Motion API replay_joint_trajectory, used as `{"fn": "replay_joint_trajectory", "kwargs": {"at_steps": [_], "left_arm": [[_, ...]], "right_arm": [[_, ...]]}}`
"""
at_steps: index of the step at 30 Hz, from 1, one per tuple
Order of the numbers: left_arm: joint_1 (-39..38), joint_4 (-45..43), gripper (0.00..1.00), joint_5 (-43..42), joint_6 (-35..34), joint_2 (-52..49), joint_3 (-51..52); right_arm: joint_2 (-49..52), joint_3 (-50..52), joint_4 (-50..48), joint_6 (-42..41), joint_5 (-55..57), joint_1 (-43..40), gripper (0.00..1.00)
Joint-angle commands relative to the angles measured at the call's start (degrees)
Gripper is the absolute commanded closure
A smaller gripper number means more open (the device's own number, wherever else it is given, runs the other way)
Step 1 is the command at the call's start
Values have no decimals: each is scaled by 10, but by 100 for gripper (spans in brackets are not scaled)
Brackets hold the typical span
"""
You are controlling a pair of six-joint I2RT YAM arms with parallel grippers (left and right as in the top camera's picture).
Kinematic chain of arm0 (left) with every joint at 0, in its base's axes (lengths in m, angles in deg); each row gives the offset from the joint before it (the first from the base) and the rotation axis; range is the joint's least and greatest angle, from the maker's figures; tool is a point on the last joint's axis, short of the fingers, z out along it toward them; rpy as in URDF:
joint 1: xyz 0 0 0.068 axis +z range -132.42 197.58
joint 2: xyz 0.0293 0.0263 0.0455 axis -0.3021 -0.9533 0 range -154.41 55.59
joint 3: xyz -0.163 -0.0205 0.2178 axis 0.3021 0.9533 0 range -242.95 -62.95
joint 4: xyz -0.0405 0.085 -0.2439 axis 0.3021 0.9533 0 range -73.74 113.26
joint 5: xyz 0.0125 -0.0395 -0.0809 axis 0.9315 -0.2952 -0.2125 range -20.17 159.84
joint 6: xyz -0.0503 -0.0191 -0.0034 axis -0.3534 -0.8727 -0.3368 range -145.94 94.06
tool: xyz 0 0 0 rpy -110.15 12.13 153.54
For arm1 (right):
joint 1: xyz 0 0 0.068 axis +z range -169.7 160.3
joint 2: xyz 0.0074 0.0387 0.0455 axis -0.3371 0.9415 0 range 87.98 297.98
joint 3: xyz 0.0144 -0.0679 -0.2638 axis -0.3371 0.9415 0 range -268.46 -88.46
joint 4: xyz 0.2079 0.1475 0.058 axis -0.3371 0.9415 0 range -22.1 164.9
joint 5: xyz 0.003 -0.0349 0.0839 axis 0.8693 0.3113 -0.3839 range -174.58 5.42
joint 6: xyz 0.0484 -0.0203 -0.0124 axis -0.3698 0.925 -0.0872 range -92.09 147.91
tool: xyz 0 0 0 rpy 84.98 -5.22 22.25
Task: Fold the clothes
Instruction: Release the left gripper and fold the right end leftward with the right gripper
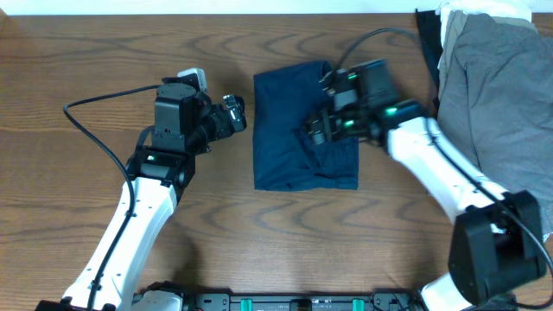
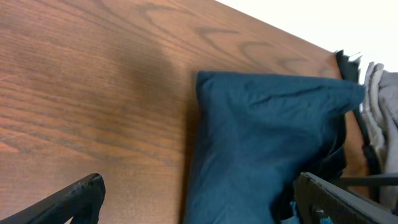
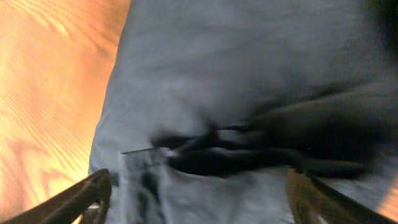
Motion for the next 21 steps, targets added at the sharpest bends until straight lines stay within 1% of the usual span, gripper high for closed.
{"fn": "replay_joint_trajectory", "kwargs": {"at_steps": [1, 3, 5, 7, 10, 12, 15, 16, 21], "left_arm": [[3, 9, 2, 7, 25, -3, -6], [3, 13, 2, 8, 28, -3, -6], [3, 14, 2, 10, 33, -3, -6], [3, 19, 2, 16, 33, -3, -6], [3, 23, 2, 17, 33, -3, -6], [3, 23, 2, 17, 33, -3, -6], [3, 23, 2, 16, 35, -3, -6], [3, 24, 2, 16, 35, -3, -6], [3, 32, 2, 16, 35, -3, -6]], "right_arm": [[24, -2, -6, 15, 75, 38, 5], [42, -2, -15, 29, 90, 54, 4], [61, -2, -18, 31, 111, 64, 6], [74, -2, -18, 30, 125, 69, 12], [77, -2, -18, 30, 139, 69, 34], [71, -5, -15, 26, 151, 67, 56], [55, -14, 0, 20, 159, 56, 86], [49, -16, 6, 12, 162, 52, 99], [38, -15, 59, -28, 162, 21, 99]]}}
